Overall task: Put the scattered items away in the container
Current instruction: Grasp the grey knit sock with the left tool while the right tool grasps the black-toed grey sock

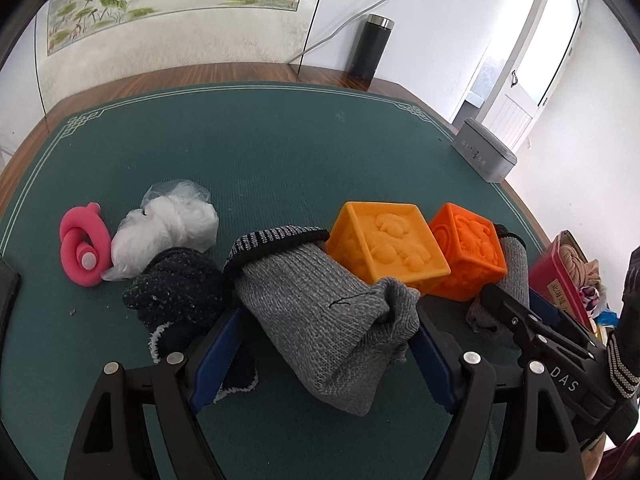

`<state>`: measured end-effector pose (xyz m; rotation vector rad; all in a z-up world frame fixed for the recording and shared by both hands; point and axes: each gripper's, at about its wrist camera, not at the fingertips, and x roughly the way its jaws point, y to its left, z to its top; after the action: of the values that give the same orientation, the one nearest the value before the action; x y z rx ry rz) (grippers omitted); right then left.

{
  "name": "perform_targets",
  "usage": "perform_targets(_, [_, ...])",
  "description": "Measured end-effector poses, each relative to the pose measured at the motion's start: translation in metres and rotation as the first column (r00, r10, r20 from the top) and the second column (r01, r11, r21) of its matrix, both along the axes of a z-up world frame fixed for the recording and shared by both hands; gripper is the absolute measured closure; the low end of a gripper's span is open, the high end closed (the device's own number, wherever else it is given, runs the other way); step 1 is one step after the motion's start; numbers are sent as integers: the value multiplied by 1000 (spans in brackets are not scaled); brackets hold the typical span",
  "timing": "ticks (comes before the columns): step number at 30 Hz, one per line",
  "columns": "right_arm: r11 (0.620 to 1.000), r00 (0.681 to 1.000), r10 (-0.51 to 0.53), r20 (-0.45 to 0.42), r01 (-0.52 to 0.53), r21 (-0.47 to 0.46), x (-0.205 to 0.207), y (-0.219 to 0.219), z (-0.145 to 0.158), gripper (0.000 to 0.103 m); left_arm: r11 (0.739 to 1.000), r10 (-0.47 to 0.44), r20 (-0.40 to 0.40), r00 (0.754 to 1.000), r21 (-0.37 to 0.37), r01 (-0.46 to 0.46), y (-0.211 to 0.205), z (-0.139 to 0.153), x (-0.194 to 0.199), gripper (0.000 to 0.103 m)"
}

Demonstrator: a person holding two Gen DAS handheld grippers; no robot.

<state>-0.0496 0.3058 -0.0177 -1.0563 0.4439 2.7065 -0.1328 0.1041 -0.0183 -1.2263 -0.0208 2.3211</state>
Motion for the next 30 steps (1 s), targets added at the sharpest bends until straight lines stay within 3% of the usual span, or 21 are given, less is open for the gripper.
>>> perform_targets(3, [1000,1000,12,16,-12,-7,-4,-1,-3,27,1000,-1,-11,1000,7,1,2,-4,1,26])
perform_targets(5, [1000,999,25,29,-25,-4,-6,-4,-5,27,1000,-8,4,1000,28,8,0,-9,0,47])
perform_targets(6, [1000,999,30,32,-30,2,-7,-5,-5,31,999,-10,15,1000,46,9,-2,-10,-1,51])
perform_targets(9, [999,999,39,36,-40,35,-6,-11,-3,40,998,-12,16,1000,60,11,-1,-10,0,54])
perform_targets(12, [998,998,43,35,-45,52,-5,-15,-3,43,999,-9,5,1000,51,9,-1,-9,2,55])
perform_targets(24, [997,999,44,29,-45,57,-2,-17,-1,44,999,-6,-11,1000,33,7,-2,-8,4,55])
perform_targets(30, [994,999,46,-5,-45,97,5,-23,6,47,1000,-11,-80,997,19,13,1,4,15,61])
